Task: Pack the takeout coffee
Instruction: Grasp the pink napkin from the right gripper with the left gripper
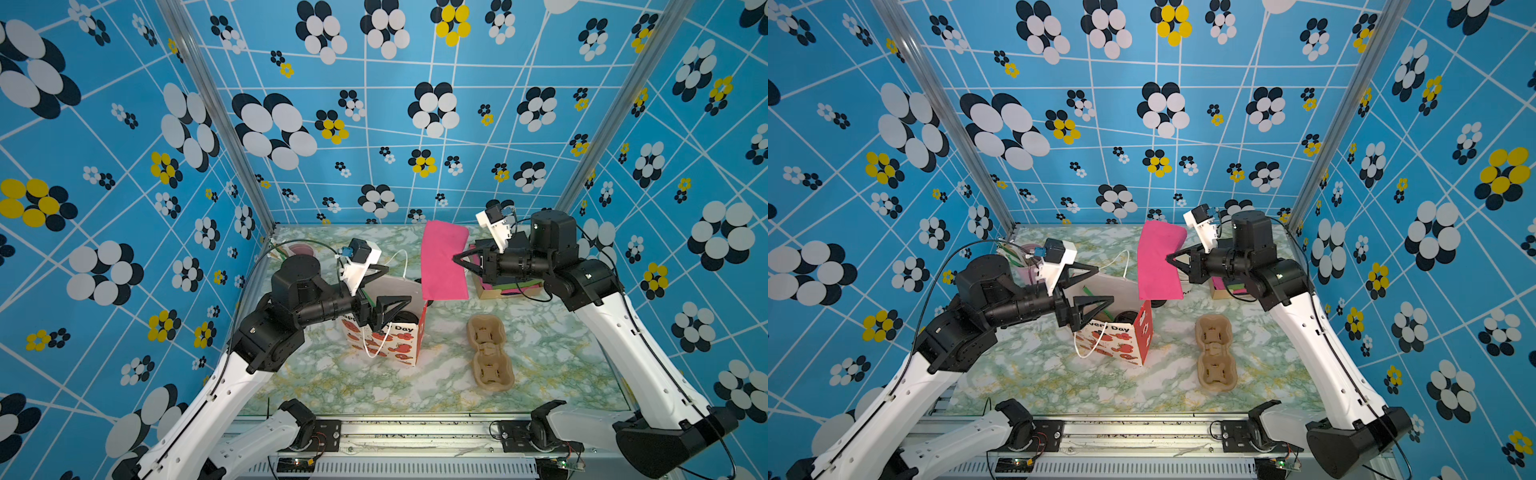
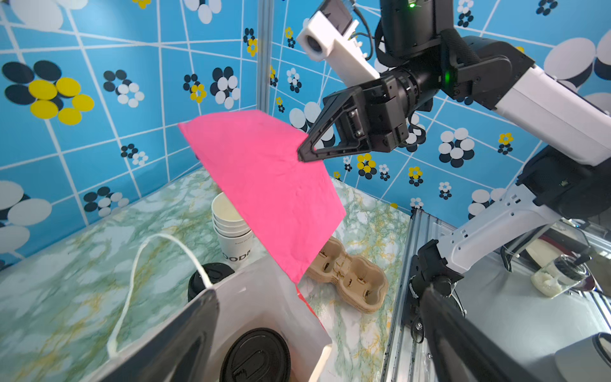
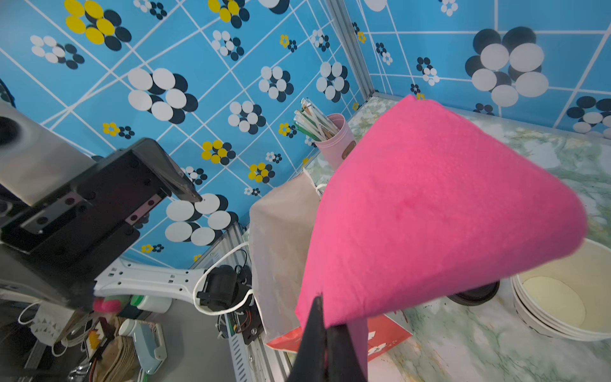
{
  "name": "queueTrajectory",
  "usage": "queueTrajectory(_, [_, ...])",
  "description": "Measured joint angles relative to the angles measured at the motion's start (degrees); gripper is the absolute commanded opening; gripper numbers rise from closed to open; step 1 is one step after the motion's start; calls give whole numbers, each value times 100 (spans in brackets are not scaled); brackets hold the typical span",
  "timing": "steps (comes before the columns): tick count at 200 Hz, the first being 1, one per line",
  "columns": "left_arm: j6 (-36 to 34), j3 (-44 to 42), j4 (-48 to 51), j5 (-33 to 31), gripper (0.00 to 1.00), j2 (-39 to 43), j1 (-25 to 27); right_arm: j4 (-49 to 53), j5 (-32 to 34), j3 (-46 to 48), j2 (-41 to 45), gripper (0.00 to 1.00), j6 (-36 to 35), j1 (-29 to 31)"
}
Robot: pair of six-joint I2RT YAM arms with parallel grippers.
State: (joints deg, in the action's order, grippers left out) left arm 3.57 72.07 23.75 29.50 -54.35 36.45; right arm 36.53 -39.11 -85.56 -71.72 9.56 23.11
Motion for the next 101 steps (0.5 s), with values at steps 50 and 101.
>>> queueTrajectory(50, [-1172, 361, -4, -417, 95, -498, 702, 396, 96, 0, 57, 0, -122, 238])
queueTrajectory(101, [-2173, 883, 131, -835, 96, -1200, 1204, 527, 105, 0, 227, 0, -120, 428])
